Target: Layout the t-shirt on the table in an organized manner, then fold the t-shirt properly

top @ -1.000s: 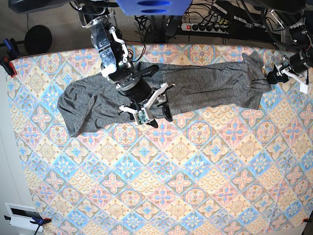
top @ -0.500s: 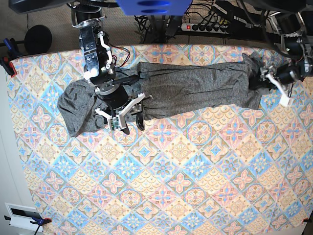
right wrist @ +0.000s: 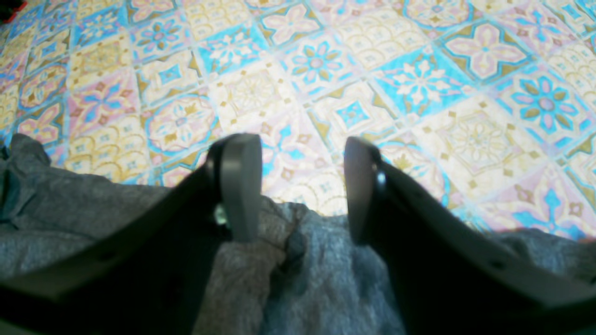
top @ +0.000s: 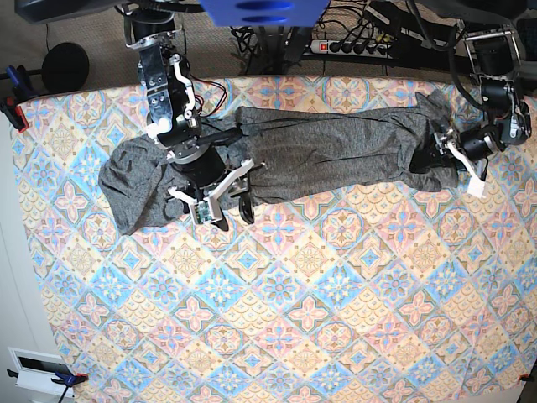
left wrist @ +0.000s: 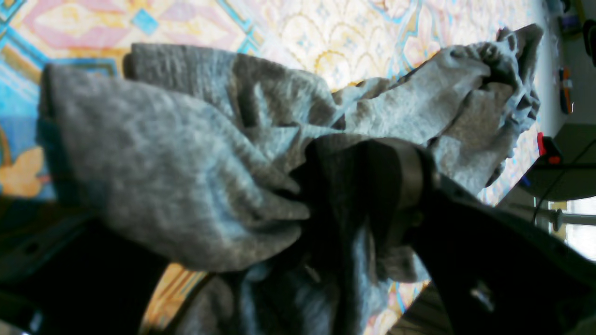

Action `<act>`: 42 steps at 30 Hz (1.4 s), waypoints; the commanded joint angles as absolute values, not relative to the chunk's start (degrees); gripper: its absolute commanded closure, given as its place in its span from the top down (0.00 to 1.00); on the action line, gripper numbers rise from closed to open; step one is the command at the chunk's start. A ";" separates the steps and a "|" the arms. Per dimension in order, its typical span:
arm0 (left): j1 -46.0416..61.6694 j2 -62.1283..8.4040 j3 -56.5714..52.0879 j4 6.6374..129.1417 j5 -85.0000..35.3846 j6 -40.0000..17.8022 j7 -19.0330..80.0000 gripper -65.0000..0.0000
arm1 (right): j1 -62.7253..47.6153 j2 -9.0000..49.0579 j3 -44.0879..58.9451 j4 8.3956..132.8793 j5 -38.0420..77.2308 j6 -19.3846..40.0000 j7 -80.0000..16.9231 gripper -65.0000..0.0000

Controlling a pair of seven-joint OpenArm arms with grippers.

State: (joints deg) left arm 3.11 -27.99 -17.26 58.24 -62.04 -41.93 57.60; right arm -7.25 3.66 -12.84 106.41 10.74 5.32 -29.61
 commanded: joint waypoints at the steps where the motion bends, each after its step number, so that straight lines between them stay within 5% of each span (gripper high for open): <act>1: 5.76 -26.68 -15.52 57.45 -54.81 -40.00 65.71 0.69 | -6.46 3.56 -11.65 107.30 11.12 5.32 -27.91 0.43; 42: 12.26 -25.10 -7.60 61.93 -51.74 -40.00 65.63 0.68 | -6.37 3.30 -7.78 107.03 11.12 5.32 -27.91 0.43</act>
State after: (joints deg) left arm 9.74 -27.62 -11.09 63.11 -62.61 -42.94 51.55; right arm -7.09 3.49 -7.86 106.04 10.72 5.30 -29.63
